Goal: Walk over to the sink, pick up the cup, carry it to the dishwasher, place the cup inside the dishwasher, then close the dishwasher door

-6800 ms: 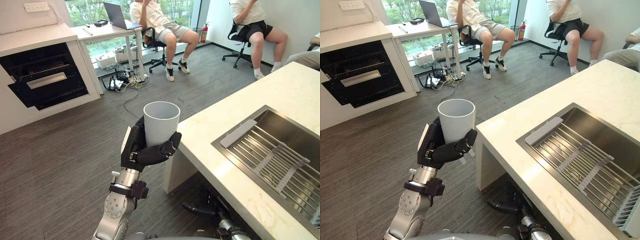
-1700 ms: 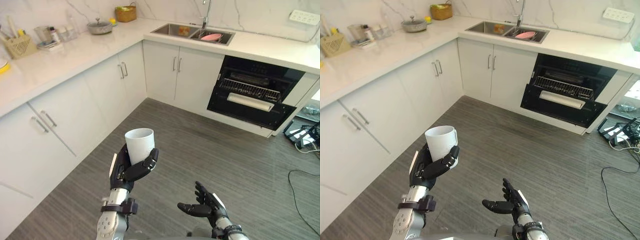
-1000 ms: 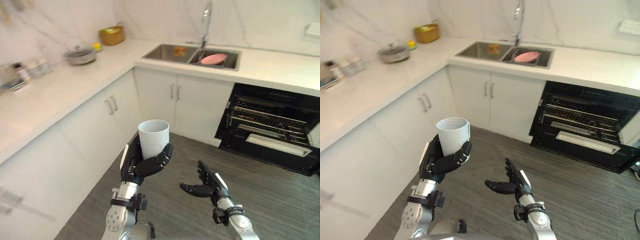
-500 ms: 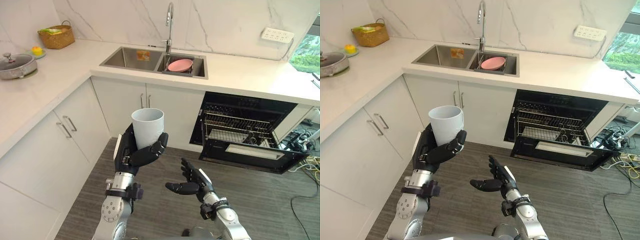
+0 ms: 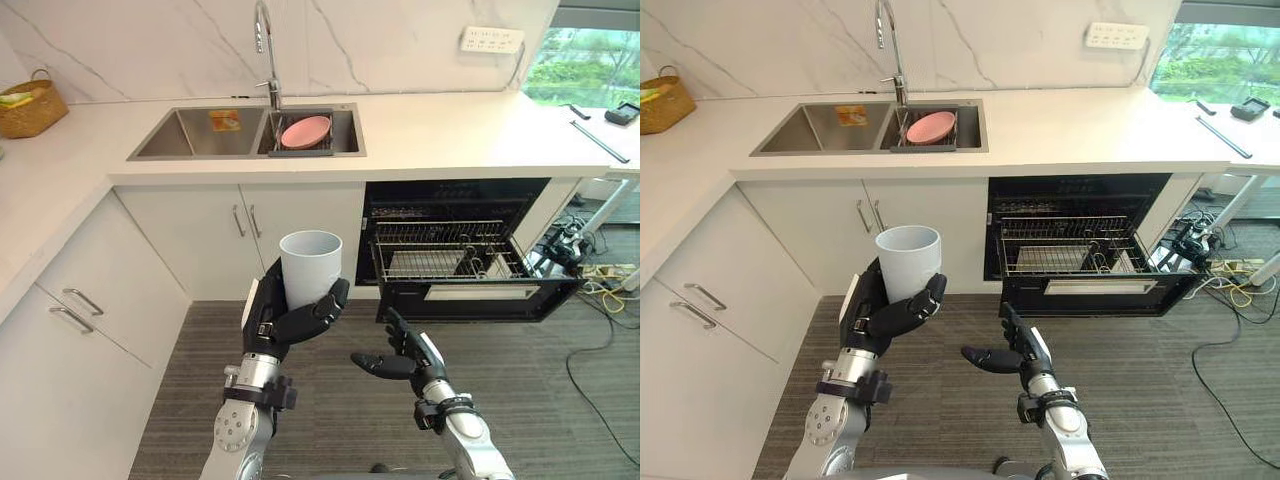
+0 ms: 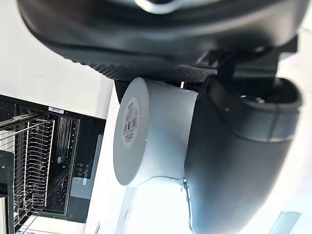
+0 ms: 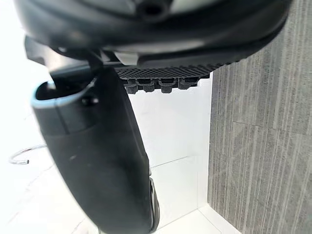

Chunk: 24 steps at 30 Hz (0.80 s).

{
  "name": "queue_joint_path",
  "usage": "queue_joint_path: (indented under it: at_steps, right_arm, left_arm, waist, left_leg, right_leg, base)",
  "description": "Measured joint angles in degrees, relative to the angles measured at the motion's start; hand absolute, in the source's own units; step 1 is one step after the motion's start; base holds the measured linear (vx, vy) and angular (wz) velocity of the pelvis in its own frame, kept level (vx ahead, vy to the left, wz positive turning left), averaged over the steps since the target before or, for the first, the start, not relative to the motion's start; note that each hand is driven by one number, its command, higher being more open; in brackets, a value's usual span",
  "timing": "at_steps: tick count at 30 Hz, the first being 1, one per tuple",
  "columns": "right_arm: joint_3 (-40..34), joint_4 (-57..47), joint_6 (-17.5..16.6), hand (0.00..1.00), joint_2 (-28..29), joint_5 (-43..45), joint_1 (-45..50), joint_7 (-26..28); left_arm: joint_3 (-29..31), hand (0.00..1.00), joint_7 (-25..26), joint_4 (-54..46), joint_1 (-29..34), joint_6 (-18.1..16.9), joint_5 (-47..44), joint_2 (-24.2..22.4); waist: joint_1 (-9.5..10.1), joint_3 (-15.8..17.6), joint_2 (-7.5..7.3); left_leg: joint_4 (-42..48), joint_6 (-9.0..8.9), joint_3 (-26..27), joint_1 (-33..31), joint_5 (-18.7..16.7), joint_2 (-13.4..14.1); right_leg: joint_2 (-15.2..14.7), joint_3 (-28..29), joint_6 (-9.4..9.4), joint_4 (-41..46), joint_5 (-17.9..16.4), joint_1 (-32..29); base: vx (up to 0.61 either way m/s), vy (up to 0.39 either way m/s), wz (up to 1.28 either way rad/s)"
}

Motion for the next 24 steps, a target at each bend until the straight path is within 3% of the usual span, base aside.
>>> queue_joint_path:
  at_steps: [1, 2, 12, 16, 18, 19, 20, 22, 24]
  right_arm:
    - [0.01, -0.01, 0.00, 1.00, 0.47, 0.00, -0.05, 0.11]
    - [0.08, 0.02, 0.03, 1.00, 1.67, 0.00, 0.08, 0.14]
    - [-0.19, -1.22, 0.08, 1.00, 1.68, -0.57, 1.90, -0.16]
    - [-1.97, -5.59, 0.36, 1.00, 1.75, -1.24, 4.67, -0.77]
    - [-3.74, -7.57, 0.34, 1.00, 1.55, -1.79, 5.75, -0.84]
    - [-4.63, -7.79, 0.34, 1.00, 1.11, -1.97, 6.02, -0.81]
    - [-5.05, -7.80, 0.34, 1.00, 1.03, -2.04, 6.08, -0.82]
    - [-5.75, -7.81, 0.34, 1.00, -0.53, -2.45, 5.95, -0.88]
    - [-5.67, -7.81, 0.34, 1.00, -1.05, -3.02, 5.16, -0.98]
  left_arm:
    - [-0.04, 0.00, 0.14, 0.00, 0.00, 0.00, 0.00, 0.01]
    - [-1.55, 0.00, 1.62, -0.01, -1.32, 0.01, 0.01, 0.50]
    - [-0.72, 0.00, 1.48, -0.01, -1.14, 0.01, -0.16, 0.43]
    - [3.38, 0.00, 1.45, 0.00, 1.56, 0.00, -1.67, -0.26]
    - [5.26, 0.00, 1.56, 0.13, 2.93, 0.06, -3.03, -0.82]
    - [6.27, 0.00, 1.56, 0.13, 3.75, 0.09, -3.77, -1.33]
    - [6.58, 0.00, 1.56, 0.13, 3.98, 0.09, -4.13, -1.42]
    - [6.97, 0.00, 1.31, 0.13, 4.51, 0.09, -5.19, -1.96]
    - [7.01, 0.00, 0.23, 0.13, 4.66, 0.07, -5.72, -1.94]
  waist:
    - [0.16, -0.02, -0.03]
    - [0.51, 0.32, -3.49]
    - [0.56, 0.31, -3.61]
    - [0.37, 0.76, -2.74]
    - [-0.14, 1.09, -2.56]
    - [-0.28, 1.15, -2.68]
    - [-0.28, 1.31, -2.88]
    - [-0.07, 1.48, -2.99]
    - [-0.06, 1.48, -2.54]
  left_leg:
    - [-0.47, 0.12, 0.46, 0.25, 0.07, -0.12]
    - [-2.26, -0.05, 1.72, -0.17, -0.78, -0.04]
    - [-1.19, -0.29, 2.22, -1.69, -1.35, 0.50]
    - [4.41, -2.00, 3.33, -3.89, -4.44, 3.99]
    - [11.94, -2.99, 7.52, -6.72, -2.49, 6.63]
    - [17.49, -4.49, 9.65, -9.33, -1.28, 7.82]
    - [19.47, -4.76, 10.45, -10.33, -0.93, 7.97]
    - [16.10, -4.18, 11.76, -10.56, -3.94, 6.97]
    - [6.12, -3.50, 10.51, -10.32, -2.81, 5.08]
  right_leg:
    - [0.04, 0.32, 0.14, -1.36, 0.78, 0.49]
    - [0.79, 1.57, -0.22, -7.99, 6.39, 1.56]
    - [0.97, 1.16, -0.21, -8.00, 6.23, 0.62]
    - [2.57, -1.30, -0.86, -4.88, 2.77, -0.33]
    - [1.97, -2.14, -1.11, -0.40, -0.55, -1.59]
    - [0.75, -2.92, -1.14, 1.89, -2.16, -1.90]
    - [0.01, -3.30, -1.52, 2.79, -2.62, -1.84]
    - [-2.21, -4.14, -1.05, 4.77, -4.10, -1.72]
    - [-4.42, -5.16, 0.39, 6.15, -5.34, -1.64]
  base:
    - [0.00, 0.041, -0.09]
    - [0.00, 0.026, -0.05]
    - [0.00, -0.001, 0.01]
    - [0.01, -0.013, 0.00]
    - [0.03, 0.005, 0.25]
    - [0.02, 0.022, 0.39]
    - [0.07, 0.071, 0.40]
    - [0.09, 0.102, 0.39]
    - [0.09, 0.166, 0.40]
